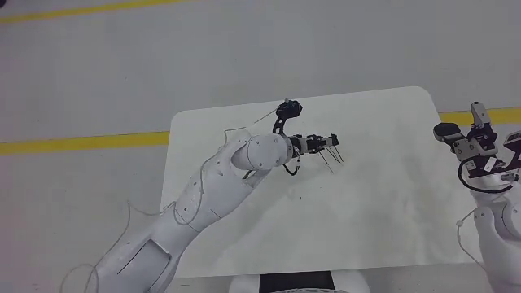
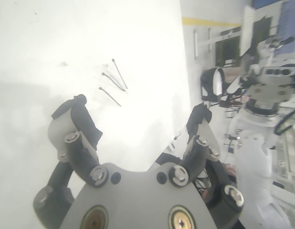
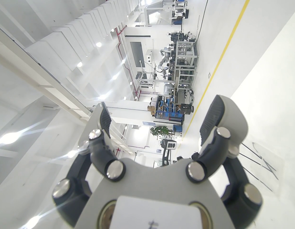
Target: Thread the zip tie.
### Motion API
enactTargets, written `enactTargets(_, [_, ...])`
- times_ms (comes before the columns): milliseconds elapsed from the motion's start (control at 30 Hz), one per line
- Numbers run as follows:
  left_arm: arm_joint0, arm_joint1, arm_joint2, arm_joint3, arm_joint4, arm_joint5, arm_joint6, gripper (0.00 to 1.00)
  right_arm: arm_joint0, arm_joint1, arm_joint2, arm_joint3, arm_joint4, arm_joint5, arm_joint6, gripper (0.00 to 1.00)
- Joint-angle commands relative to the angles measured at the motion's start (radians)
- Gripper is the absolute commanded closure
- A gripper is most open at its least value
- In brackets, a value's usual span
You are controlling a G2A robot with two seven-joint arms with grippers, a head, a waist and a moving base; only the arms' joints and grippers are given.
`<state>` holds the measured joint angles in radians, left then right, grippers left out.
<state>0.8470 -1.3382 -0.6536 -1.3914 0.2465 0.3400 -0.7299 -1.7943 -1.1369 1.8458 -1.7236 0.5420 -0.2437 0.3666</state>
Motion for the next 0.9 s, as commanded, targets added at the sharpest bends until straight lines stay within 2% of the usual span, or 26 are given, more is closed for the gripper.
enactTargets(0, [-0.040,-0.030,0.024,0.033,-0.004,0.000,-0.032,0.00,0.000,0.000,0.000,0.000,0.000,0.000,0.000,0.00])
enactTargets(67, [-0.073,-0.059,0.042,0.077,-0.027,0.000,-0.075,0.00,0.000,0.000,0.000,0.000,0.000,0.000,0.000,0.00])
enactTargets(133, [-0.119,-0.093,0.070,0.147,-0.026,0.000,-0.132,0.00,0.000,0.000,0.000,0.000,0.000,0.000,0.000,0.00])
enactTargets(200, [-0.141,-0.121,0.077,0.184,-0.067,0.000,-0.159,0.00,0.000,0.000,0.000,0.000,0.000,0.000,0.000,0.00])
enactTargets(700, [-0.141,-0.121,0.077,0.184,-0.067,0.000,-0.159,0.00,0.000,0.000,0.000,0.000,0.000,0.000,0.000,0.00])
enactTargets(767, [-0.147,-0.122,0.095,0.173,-0.015,0.000,-0.145,0.00,0.000,0.000,0.000,0.000,0.000,0.000,0.000,0.00])
enactTargets(867, [-0.172,-0.132,0.101,0.184,0.000,0.000,-0.196,0.00,0.000,0.000,0.000,0.000,0.000,0.000,0.000,0.00])
